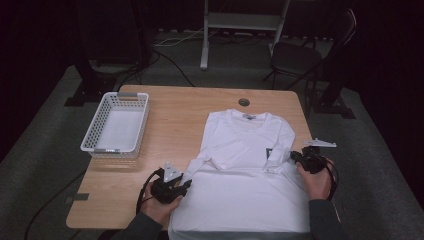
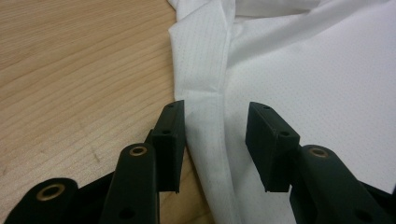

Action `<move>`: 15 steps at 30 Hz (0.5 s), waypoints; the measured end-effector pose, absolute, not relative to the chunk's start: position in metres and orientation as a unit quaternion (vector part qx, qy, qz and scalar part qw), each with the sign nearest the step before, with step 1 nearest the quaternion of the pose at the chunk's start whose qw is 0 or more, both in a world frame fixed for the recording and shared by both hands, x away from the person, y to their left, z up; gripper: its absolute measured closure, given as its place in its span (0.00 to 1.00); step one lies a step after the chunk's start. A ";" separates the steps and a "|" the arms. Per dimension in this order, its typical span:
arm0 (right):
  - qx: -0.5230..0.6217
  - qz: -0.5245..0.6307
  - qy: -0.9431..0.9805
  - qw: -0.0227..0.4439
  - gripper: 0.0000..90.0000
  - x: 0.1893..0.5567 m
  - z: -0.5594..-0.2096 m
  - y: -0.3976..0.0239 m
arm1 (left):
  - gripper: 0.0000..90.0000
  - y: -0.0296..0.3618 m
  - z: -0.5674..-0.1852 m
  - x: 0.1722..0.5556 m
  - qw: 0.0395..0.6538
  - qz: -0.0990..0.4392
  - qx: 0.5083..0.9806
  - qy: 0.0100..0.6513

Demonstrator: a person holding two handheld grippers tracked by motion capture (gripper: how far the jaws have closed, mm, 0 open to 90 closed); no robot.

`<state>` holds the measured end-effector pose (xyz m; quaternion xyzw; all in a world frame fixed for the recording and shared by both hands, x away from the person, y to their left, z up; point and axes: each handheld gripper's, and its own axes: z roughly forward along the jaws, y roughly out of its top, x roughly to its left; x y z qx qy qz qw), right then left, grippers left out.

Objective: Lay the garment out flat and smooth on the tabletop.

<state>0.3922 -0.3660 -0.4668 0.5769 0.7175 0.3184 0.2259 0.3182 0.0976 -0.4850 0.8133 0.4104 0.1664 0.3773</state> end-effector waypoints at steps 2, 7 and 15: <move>0.577 0.313 0.719 0.228 0.92 0.394 -0.465 -0.368 | 0.65 0.098 -0.485 0.318 0.377 0.166 0.813 0.411; 0.578 0.309 0.717 0.238 0.86 0.393 -0.459 -0.368 | 0.65 0.097 -0.485 0.318 0.377 0.167 0.814 0.410; 0.578 0.321 0.712 0.235 0.78 0.394 -0.455 -0.360 | 0.64 0.097 -0.485 0.318 0.377 0.167 0.813 0.411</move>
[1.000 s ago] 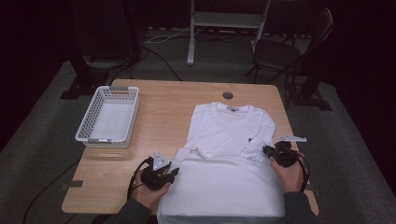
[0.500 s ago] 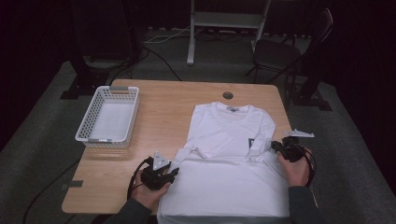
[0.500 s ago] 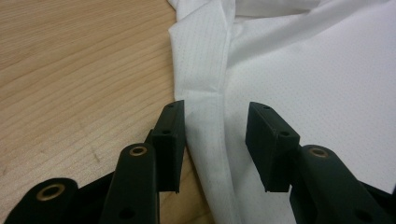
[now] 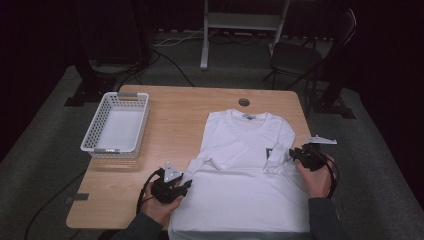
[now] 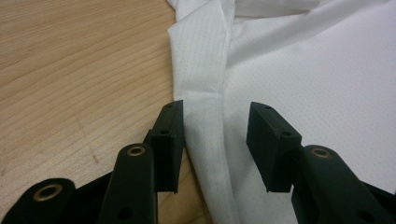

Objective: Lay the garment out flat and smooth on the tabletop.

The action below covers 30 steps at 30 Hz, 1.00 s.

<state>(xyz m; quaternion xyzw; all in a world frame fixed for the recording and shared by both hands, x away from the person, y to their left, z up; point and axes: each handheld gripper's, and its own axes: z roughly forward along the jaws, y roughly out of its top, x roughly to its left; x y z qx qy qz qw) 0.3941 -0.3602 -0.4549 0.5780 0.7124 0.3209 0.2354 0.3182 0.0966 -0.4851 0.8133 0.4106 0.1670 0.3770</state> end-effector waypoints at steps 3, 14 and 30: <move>0.580 0.329 0.709 0.229 0.75 0.396 -0.457 -0.356 | 0.64 0.097 -0.485 0.318 0.377 0.167 0.813 0.410; 0.578 0.336 0.708 0.228 0.66 0.398 -0.458 -0.346 | 0.64 0.096 -0.485 0.318 0.376 0.169 0.814 0.410; 0.582 0.298 0.718 0.237 0.65 0.400 -0.464 -0.335 | 0.64 0.096 -0.485 0.318 0.375 0.170 0.814 0.409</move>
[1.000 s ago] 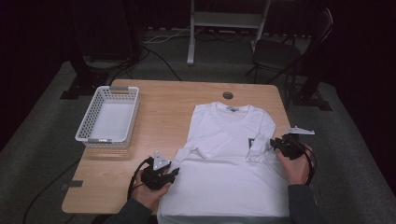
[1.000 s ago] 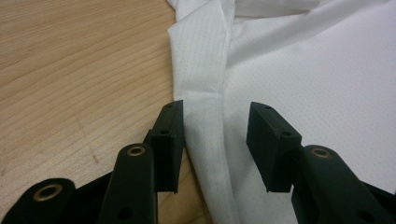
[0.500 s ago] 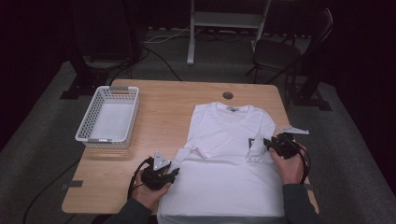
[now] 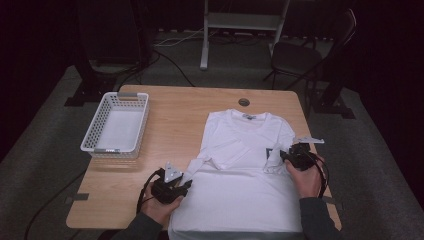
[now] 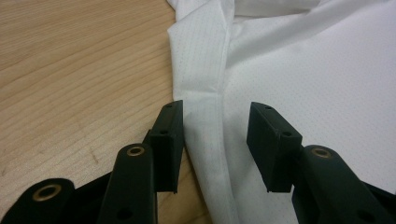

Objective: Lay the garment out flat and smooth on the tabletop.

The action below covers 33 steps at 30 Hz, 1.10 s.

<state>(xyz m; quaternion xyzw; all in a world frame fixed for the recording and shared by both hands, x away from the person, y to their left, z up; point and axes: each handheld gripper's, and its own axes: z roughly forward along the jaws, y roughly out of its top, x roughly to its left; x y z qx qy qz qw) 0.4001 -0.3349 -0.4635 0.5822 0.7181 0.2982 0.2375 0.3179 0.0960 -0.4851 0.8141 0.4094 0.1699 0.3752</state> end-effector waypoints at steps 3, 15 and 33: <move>0.580 0.294 0.723 0.233 0.72 0.399 -0.464 -0.335 | 0.64 0.096 -0.485 0.318 0.375 0.170 0.814 0.410; 0.569 0.289 0.731 0.242 0.97 0.394 -0.459 -0.339 | 0.63 0.096 -0.485 0.318 0.375 0.170 0.814 0.410; 0.579 0.279 0.719 0.263 0.97 0.389 -0.452 -0.361 | 0.63 0.096 -0.485 0.318 0.376 0.169 0.814 0.410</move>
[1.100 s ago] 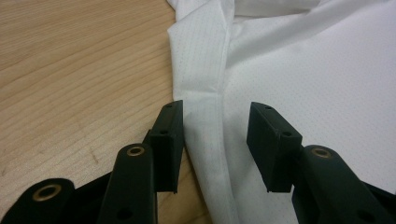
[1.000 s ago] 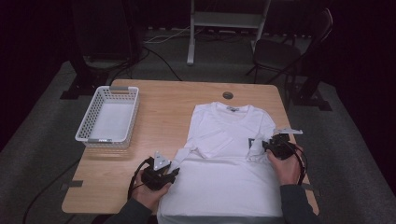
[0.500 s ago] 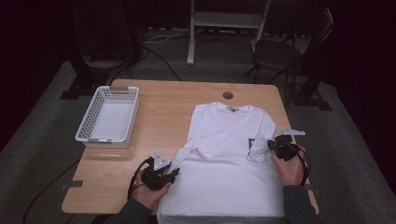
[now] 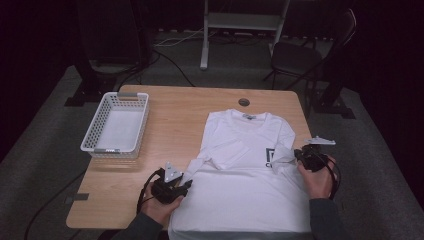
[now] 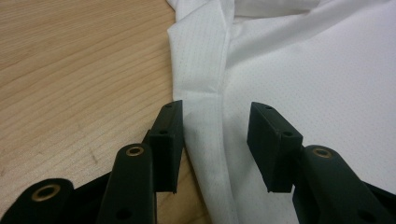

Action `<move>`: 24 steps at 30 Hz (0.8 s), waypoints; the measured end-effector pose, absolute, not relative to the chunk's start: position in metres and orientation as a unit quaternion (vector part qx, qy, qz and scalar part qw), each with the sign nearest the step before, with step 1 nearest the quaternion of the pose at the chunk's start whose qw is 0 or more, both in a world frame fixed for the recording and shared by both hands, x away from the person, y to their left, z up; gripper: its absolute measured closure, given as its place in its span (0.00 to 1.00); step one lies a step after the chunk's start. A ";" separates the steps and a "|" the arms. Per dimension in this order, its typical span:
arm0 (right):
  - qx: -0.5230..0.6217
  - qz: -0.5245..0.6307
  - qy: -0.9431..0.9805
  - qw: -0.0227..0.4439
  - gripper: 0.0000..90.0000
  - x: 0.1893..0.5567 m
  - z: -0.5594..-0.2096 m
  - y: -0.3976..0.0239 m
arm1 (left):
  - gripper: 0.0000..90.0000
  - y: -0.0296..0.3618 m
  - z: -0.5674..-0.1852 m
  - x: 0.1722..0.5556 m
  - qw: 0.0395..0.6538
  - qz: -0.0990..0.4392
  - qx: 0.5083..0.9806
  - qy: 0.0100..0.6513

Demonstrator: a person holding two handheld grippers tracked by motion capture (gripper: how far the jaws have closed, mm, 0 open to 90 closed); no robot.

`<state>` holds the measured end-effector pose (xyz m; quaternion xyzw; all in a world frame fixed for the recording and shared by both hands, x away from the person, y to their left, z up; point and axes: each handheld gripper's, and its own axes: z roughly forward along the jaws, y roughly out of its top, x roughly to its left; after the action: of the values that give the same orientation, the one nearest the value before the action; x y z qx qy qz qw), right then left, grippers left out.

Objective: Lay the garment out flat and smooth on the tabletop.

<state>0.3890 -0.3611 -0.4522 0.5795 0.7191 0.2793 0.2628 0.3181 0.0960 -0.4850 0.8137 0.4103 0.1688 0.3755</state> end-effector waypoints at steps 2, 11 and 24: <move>0.582 0.278 0.717 0.264 0.97 0.388 -0.453 -0.365 | 0.63 0.096 -0.485 0.318 0.376 0.169 0.814 0.410; 0.593 0.272 0.709 0.268 0.97 0.385 -0.455 -0.378 | 0.63 0.096 -0.485 0.318 0.375 0.169 0.814 0.410; 0.613 0.278 0.688 0.270 0.97 0.378 -0.458 -0.398 | 0.63 0.096 -0.485 0.318 0.375 0.169 0.814 0.410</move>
<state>0.3783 -0.3984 -0.4575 0.6134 0.6878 0.2783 0.2705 0.3181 0.0958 -0.4850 0.8138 0.4104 0.1688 0.3754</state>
